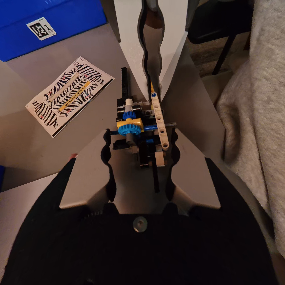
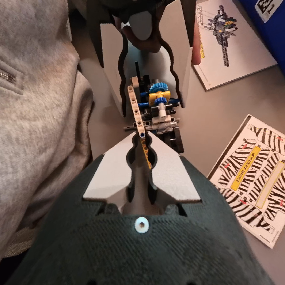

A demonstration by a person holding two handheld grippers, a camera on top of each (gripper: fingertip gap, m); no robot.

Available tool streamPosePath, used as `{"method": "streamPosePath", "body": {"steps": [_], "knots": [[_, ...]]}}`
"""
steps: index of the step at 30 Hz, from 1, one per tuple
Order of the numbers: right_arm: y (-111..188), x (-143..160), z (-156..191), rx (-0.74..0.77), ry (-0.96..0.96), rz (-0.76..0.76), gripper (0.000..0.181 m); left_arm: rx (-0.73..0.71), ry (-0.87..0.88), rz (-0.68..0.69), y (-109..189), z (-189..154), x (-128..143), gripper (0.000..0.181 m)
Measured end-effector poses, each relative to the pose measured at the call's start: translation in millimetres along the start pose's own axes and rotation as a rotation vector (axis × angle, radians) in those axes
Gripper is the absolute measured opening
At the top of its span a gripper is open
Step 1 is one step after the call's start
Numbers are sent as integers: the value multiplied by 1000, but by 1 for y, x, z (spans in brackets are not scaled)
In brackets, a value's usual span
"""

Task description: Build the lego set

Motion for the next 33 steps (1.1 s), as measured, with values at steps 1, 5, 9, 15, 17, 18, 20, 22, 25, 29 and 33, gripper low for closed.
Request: {"method": "streamPosePath", "body": {"steps": [1,5,9,15,17,18,20,22,25,29,33], "knots": [[0,0,0,6,1,-5,7,1,3,-1,0,0,0,80],[3,-3,2,25,-6,-40,7,-3,13,-5,2,2,0,75],[5,-4,2,39,-19,-65,7,0,20,-4,1,2,-1,75],[5,-3,3,43,-34,-78,7,-2,35,-2,0,3,-1,74],[5,-5,4,46,-43,-97,7,-3,38,-4,-1,3,-2,73],[5,-6,5,43,-49,-110,7,-4,40,-4,-1,3,-2,73],[5,-7,7,39,-64,-130,7,-10,43,-1,0,2,-2,73],[4,-7,8,46,-80,-140,7,-21,46,2,1,2,0,73],[4,-7,8,58,-70,-136,7,-33,46,4,2,2,2,72],[4,-7,8,58,-63,-152,7,-28,47,2,3,1,2,72],[2,-6,8,69,-38,-147,7,-27,43,1,4,1,2,73]]}}
Point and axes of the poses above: each gripper's, where its closed fingertips meet, y back along the fingers, x out of its underside, z = x × y across the jaws, the point moved 1 cm from there along y, back along the fingers, and after that the axes turned 11 degrees about z, right-handed, at the moved point
